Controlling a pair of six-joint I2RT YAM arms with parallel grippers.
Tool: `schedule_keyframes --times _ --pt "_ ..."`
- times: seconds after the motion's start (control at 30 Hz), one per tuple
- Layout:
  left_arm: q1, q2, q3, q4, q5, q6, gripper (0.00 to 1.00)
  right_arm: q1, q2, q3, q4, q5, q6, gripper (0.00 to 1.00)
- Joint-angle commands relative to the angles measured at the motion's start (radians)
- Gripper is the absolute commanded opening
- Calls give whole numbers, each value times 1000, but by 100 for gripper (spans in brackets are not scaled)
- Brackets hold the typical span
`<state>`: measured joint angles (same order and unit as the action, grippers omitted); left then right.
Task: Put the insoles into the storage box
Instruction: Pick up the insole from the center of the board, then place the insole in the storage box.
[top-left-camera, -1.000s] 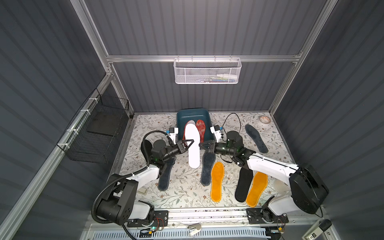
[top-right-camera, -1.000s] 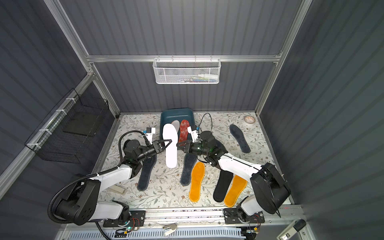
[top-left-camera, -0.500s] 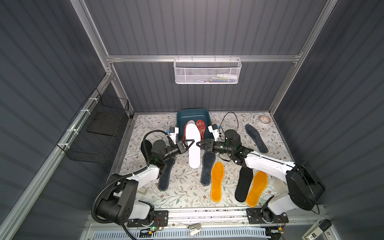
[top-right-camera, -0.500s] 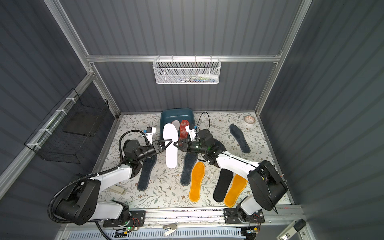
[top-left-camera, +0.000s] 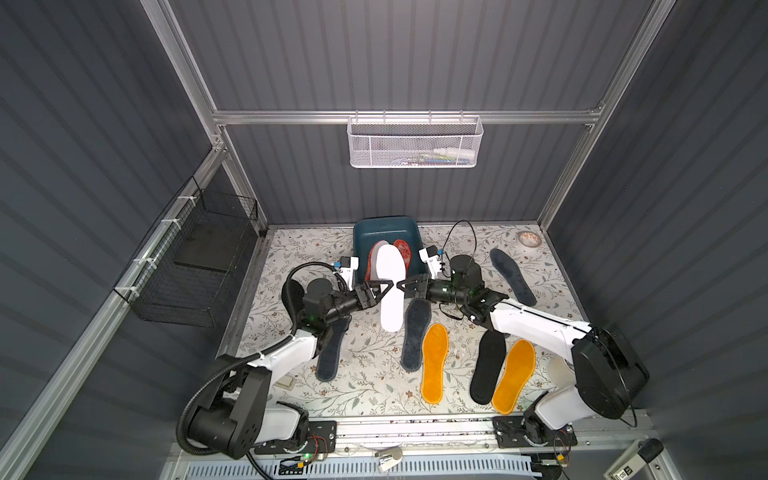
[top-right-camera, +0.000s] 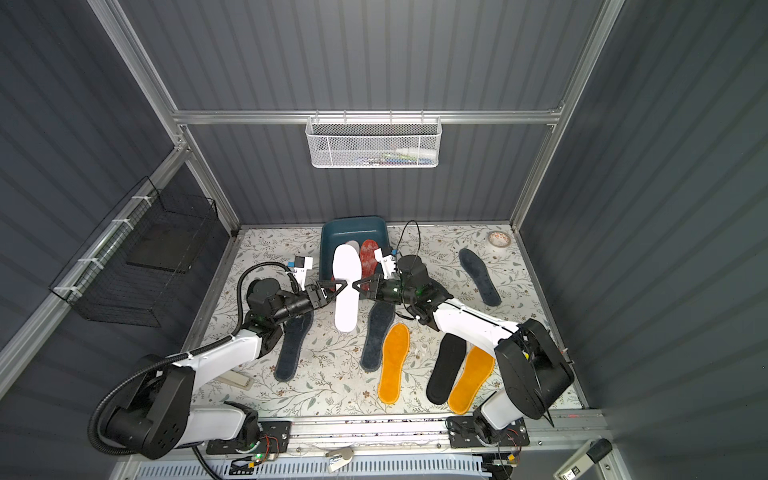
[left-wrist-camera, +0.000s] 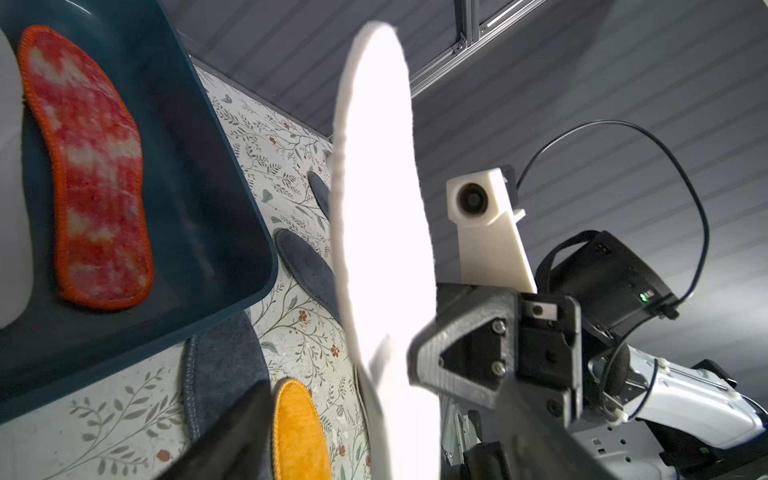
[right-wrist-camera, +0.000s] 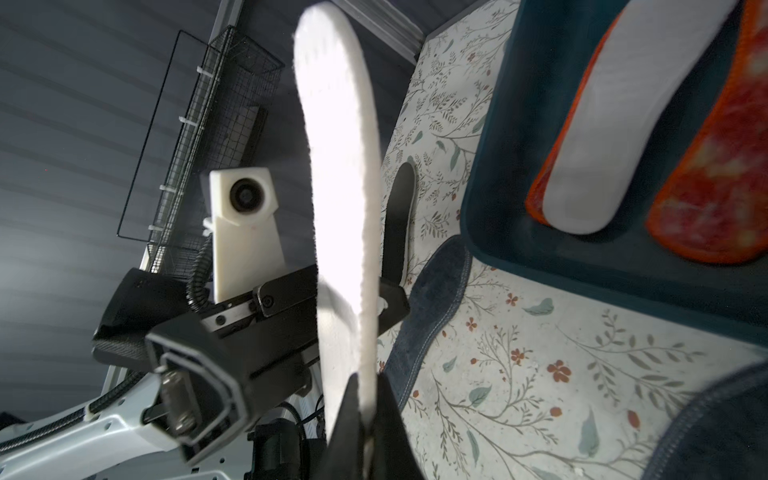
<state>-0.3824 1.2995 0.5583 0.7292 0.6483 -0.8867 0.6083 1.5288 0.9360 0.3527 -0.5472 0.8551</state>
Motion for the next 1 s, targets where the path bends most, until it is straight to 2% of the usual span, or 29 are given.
schedule_keyframes --times 0.0,0.07,0.2,0.3,0.4,0.97 --pt "0 -104 61 -241 -81 148 100 -40 -20 50 -89 32 -58 0" --pt "0 -164 91 -413 -168 217 100 -69 -7 74 -131 38 -80 0" --pt "0 -274 171 -778 -422 342 100 -124 60 154 -216 48 -146 0" --pt "0 -341 211 -952 -580 381 100 -154 118 221 -260 57 -196 0" --pt "0 -393 228 -1061 -690 389 100 -177 187 310 -311 63 -242 0" --pt "1 -547 209 -1294 -874 334 100 -237 559 741 -516 31 -370 0"
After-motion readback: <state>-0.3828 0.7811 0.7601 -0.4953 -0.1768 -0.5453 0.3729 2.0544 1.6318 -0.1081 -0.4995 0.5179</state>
